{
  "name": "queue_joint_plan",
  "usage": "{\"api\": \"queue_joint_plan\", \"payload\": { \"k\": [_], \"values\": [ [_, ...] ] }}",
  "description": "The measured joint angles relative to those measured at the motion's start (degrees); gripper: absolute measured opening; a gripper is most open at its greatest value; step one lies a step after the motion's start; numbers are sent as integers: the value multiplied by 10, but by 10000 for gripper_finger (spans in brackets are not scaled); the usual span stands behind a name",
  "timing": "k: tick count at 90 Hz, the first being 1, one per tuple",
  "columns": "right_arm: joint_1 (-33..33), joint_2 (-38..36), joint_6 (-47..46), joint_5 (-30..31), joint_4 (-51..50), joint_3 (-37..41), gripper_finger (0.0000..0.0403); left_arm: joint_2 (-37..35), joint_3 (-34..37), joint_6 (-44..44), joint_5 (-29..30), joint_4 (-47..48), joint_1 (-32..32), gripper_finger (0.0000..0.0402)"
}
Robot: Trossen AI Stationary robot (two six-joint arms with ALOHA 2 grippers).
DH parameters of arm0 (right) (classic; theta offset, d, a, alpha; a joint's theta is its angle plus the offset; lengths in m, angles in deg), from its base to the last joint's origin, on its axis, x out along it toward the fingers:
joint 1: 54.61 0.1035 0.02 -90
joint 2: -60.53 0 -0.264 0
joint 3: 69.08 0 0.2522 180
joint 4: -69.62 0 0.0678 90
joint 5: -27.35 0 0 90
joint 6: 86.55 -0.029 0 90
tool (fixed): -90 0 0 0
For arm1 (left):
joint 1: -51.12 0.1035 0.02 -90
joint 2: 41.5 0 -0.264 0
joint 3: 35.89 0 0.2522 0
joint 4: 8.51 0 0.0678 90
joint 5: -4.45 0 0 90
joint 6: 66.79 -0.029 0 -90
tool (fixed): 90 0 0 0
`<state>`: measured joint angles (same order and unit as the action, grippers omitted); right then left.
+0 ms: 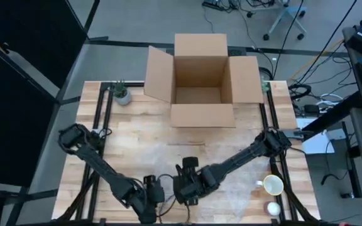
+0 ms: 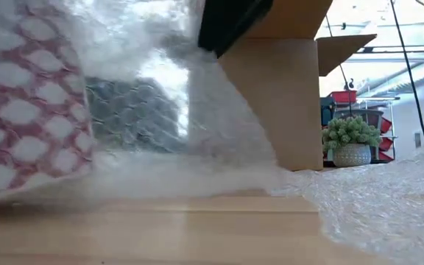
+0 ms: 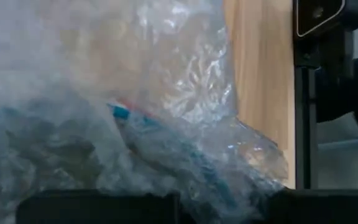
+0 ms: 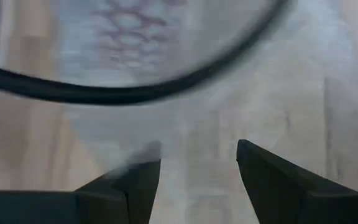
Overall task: Wrap mug
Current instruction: Wrap the red patterned mug with the left transparent bubble wrap
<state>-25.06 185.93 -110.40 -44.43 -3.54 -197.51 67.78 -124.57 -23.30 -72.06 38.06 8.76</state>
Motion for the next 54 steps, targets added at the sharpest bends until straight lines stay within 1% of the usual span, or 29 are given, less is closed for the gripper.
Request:
{"api": "queue_joint_plan", "payload": {
  "k": [7, 17, 32, 45, 54],
  "values": [
    [17, 0, -11, -1, 0, 0, 196, 2, -15, -20, -1, -1, 2, 24],
    [31, 0, -31, 5, 0, 0, 196, 3, -23, -35, -7, -4, 7, 45],
    [44, 0, -57, 31, -1, 1, 196, 4, -24, -36, -11, -6, 18, 88],
    [54, 0, -70, 57, -8, 1, 196, 4, -24, -53, -31, -10, 31, 127],
    [57, -9, -74, 59, -17, 1, 196, 2, -24, -54, -31, -9, 38, 146]
  ]
}}
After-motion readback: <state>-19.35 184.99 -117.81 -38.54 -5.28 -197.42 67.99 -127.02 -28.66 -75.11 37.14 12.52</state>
